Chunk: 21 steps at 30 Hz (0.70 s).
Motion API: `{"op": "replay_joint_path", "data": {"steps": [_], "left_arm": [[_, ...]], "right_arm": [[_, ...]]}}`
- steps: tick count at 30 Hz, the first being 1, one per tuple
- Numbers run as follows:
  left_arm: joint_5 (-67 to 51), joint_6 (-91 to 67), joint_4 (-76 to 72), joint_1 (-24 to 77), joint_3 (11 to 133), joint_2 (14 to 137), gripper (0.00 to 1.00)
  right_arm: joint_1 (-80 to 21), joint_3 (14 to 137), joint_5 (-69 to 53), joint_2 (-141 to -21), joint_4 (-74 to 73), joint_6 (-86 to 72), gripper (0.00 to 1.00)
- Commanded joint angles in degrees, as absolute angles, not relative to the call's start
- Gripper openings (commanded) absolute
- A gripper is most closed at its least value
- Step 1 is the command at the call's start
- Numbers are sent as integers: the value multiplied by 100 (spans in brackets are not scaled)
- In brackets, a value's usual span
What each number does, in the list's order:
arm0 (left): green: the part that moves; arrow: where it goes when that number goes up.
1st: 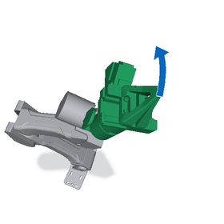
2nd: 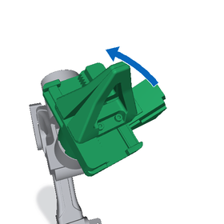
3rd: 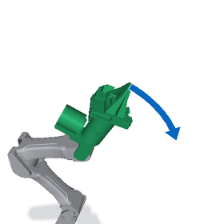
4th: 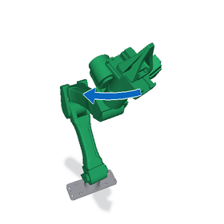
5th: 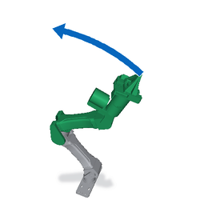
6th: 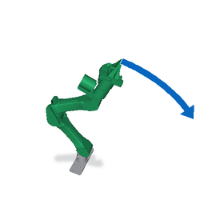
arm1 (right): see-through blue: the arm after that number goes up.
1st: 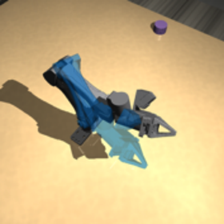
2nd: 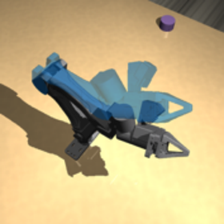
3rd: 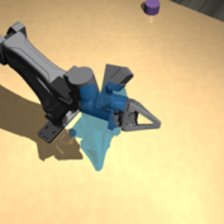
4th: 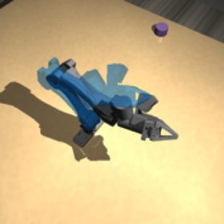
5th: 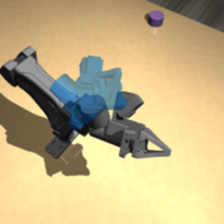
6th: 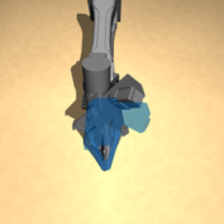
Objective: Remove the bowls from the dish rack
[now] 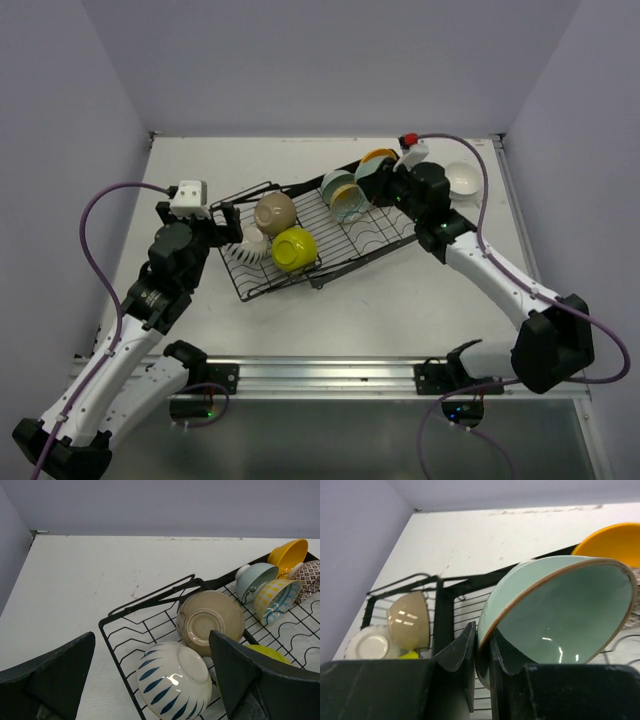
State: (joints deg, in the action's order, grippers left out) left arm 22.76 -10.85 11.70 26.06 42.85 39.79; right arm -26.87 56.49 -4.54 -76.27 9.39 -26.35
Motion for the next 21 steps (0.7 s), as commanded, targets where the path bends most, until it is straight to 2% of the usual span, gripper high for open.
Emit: {"op": "replay_joint_path", "data": {"steps": [1, 9, 21], "left_arm": [[2338, -985, 1081, 2654, 4368, 3982, 100], [2373, -949, 1107, 2654, 4394, 3929, 100], [2285, -949, 1116, 2654, 4412, 3885, 100]], "right_arm": [[-1990, 6362, -332, -7347, 177, -2249, 0], [-274, 7566, -721, -8190, -1370, -2040, 0], [-26, 9553, 324, -9974, -3032, -836, 0]]}}
